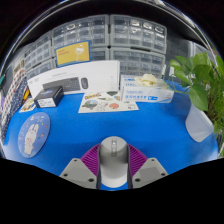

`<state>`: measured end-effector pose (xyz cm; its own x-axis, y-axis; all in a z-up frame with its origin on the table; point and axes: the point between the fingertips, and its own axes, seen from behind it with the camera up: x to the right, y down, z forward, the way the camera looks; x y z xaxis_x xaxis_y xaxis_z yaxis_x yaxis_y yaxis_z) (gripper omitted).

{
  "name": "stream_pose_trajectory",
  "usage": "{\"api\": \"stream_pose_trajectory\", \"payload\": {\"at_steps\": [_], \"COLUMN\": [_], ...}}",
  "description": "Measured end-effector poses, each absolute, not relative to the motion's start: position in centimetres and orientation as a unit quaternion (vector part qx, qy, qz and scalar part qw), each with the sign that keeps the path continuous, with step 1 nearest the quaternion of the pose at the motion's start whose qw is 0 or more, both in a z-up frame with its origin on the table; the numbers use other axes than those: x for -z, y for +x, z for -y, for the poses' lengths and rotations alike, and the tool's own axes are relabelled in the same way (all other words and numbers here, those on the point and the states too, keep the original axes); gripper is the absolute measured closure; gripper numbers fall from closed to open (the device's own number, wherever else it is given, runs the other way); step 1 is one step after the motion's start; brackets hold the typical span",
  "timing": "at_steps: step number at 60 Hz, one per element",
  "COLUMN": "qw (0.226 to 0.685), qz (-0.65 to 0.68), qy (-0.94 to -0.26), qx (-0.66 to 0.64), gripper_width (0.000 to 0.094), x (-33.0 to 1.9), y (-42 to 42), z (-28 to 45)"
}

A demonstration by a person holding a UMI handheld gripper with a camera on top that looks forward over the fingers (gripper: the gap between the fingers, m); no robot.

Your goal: Arrange mouse

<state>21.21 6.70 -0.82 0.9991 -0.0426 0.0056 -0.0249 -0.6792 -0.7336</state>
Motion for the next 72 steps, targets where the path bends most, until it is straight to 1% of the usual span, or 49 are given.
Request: {"api": "stream_pose_trajectory", "payload": {"at_steps": [8,12,17,22,31,35,39,42,45,48,53,58,63,70,72], "qw": [0.377,0.385,0.414,0.449,0.518,0.539,0.547,0.544,0.535,0.523,0.48,0.438,0.403,0.368,0.383], "qz": [-0.047,-0.066,-0.076,-0.081,-0.064,-0.048,-0.033,-0.019,-0.001,0.009,0.01,0.005,0.014,0.026,0.026], "qy": [-0.924,-0.919,-0.904,-0.887,-0.849,-0.837,-0.834,-0.837,-0.844,-0.851,-0.877,-0.899,-0.915,-0.929,-0.923], "qx": [0.033,0.042,0.07,0.079,0.085,0.08,0.064,0.052,0.045,0.035,0.011,0.006,0.012,0.015,0.014], "gripper_width": [0.0573,0.057,0.0571,0.057,0.0569,0.0569,0.0569,0.0569,0.057,0.057,0.0571,0.0574,0.0573,0.0568,0.0571], "x": [0.4,-1.6,-6.0,-11.5,-21.2,-23.8,-24.8,-24.3,-22.7,-20.2,-14.4,-8.6,-3.7,1.0,0.8], "y": [21.6,21.7,22.0,20.6,14.7,10.9,6.4,3.1,0.0,-3.1,-7.0,-8.7,-9.2,-9.9,-9.8], "z": [-6.6,-7.0,-8.2,-9.9,-12.3,-13.0,-13.9,-14.4,-14.8,-15.0,-14.9,-14.1,-13.3,-11.5,-11.8]}}
